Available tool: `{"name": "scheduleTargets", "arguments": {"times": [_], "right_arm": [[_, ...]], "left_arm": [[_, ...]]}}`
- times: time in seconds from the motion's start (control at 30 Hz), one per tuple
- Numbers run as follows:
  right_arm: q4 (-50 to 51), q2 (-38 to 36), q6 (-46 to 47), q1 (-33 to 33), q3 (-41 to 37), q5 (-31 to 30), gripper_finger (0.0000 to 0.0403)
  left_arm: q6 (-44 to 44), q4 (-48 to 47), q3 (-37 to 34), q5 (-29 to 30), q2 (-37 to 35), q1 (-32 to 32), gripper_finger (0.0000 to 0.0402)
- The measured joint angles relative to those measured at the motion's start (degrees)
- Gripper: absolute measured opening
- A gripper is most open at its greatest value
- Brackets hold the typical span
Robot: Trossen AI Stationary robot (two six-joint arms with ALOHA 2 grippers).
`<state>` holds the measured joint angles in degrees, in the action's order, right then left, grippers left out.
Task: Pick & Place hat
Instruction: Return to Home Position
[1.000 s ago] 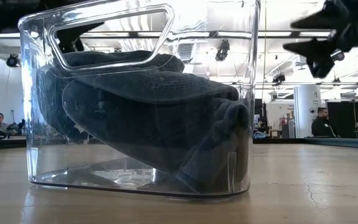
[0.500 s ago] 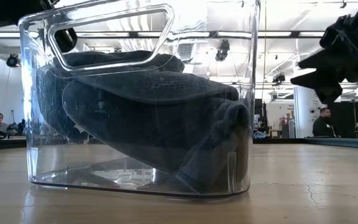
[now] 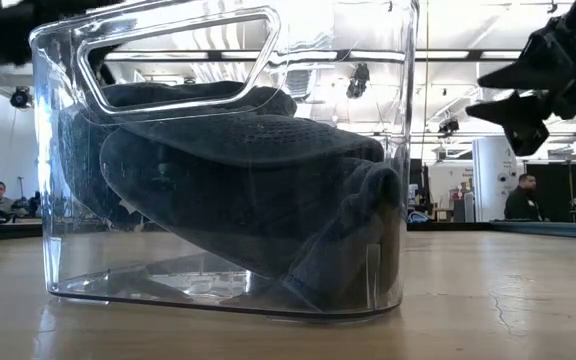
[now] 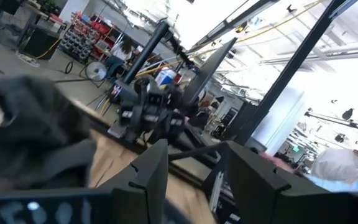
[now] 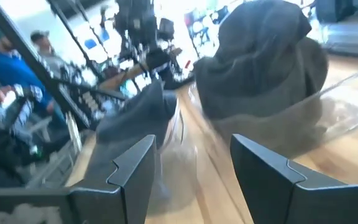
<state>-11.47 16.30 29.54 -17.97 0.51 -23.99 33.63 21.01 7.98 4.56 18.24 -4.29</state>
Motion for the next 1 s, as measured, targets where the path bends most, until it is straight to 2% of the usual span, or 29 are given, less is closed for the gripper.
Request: {"name": "scheduleTargets", "arguments": {"times": [0.17, 0.37, 0.47, 0.67, 0.93, 1.0], "right_arm": [[1.1, -5.6, 0.0, 4.1, 0.0, 0.0, 0.0203], [1.4, -7.7, 0.0, 9.5, 0.0, -0.1, 0.0203], [2.8, -9.3, 0.0, 10.9, 0.0, -0.1, 0.0203], [6.6, -14.4, 0.0, 11.4, 0.0, 0.0, 0.0203], [6.6, -14.9, 0.0, 11.4, 0.0, -0.1, 0.0203], [6.8, -14.4, 0.0, 11.4, 0.0, 0.0, 0.0203]], "left_arm": [[0.1, -0.5, -7.4, 0.0, -4.1, 0.1, 0.0151], [0.0, -19.4, -7.4, -0.2, -7.4, 0.1, 0.0151], [-0.4, -19.4, -7.5, -2.0, -9.1, 0.2, 0.0151], [-0.5, -19.0, -7.5, -2.2, -18.2, 0.2, 0.0151], [-0.5, -14.9, -7.5, -2.1, -18.2, 0.2, 0.0151], [-0.5, -16.9, -7.5, -2.1, -18.2, 0.2, 0.0151]]}}
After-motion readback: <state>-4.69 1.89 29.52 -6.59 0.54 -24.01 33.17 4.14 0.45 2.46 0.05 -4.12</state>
